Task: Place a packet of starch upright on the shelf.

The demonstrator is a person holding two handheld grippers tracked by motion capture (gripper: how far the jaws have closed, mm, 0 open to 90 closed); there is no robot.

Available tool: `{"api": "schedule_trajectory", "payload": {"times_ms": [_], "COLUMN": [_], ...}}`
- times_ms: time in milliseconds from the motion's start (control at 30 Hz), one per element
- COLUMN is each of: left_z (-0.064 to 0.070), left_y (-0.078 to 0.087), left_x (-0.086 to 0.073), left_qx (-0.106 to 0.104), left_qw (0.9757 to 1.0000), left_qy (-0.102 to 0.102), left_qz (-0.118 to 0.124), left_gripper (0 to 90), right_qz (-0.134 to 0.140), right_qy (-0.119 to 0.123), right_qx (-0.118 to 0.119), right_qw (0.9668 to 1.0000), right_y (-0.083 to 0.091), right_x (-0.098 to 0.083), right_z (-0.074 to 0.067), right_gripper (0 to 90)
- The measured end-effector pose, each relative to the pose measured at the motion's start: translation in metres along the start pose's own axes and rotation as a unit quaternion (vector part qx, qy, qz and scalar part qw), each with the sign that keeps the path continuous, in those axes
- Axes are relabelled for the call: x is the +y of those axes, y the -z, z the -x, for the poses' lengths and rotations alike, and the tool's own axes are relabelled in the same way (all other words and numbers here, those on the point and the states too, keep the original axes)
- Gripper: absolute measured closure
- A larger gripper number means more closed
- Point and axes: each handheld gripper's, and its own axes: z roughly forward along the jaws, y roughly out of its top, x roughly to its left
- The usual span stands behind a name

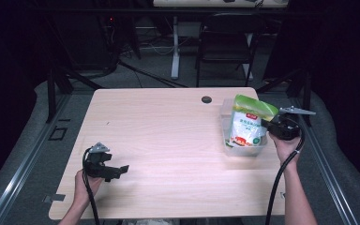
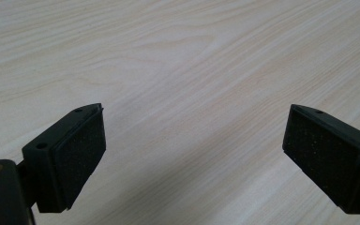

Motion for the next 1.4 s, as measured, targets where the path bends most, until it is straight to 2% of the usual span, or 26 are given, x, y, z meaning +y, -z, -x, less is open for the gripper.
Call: {"api": "schedule_trajectory", "payload": {"times_ms": [467, 600, 767, 967, 1033, 1133, 1300, 1400], "left_z": [0.001, 0.001, 0.002, 0.002, 0.002, 0.003, 0.003, 0.003], "left_y": [0.001, 0.001, 0.001, 0.0, 0.0, -0.001, -0.001, -0.002], "left_x": [0.001, 0.001, 0.001, 0.001, 0.001, 0.002, 0.002, 0.003], "left_qx": [0.003, 0.002, 0.003, 0.002, 0.002, 0.004, 0.003, 0.003], "left_qw": [1.0, 1.0, 1.0, 1.0, 1.0, 1.0, 1.0, 1.0], "left_qy": [-0.005, -0.005, -0.005, -0.007, -0.008, -0.006, -0.007, -0.009], "left_qz": [-0.001, -0.001, 0.001, -0.002, -0.002, 0.0, -0.001, 0.0], "left_gripper": [6.2, 6.2, 6.2, 6.2, 6.3, 6.3, 6.3, 6.3], "right_qz": [-0.011, -0.014, -0.015, -0.025, -0.035, -0.046, -0.056, -0.063], "right_qy": [-0.005, -0.007, -0.013, -0.009, -0.002, 0.007, 0.028, 0.049], "right_qx": [-0.011, -0.017, -0.016, 0.013, 0.013, 0.024, 0.047, 0.05], "right_qw": [0.9999, 0.9997, 0.9997, 0.9996, 0.9993, 0.9986, 0.9969, 0.9955], "right_y": [-0.002, 0.001, 0.011, 0.031, 0.039, 0.048, 0.065, 0.073], "right_x": [-0.003, -0.002, 0.0, 0.002, 0.003, 0.002, -0.003, -0.008], "right_z": [0.002, 0.003, 0.001, -0.004, -0.008, -0.015, -0.032, -0.045], "right_gripper": [81.6, 71.4, 47.3, 28.9, 20.8, 14.7, 10.2, 8.5]}}
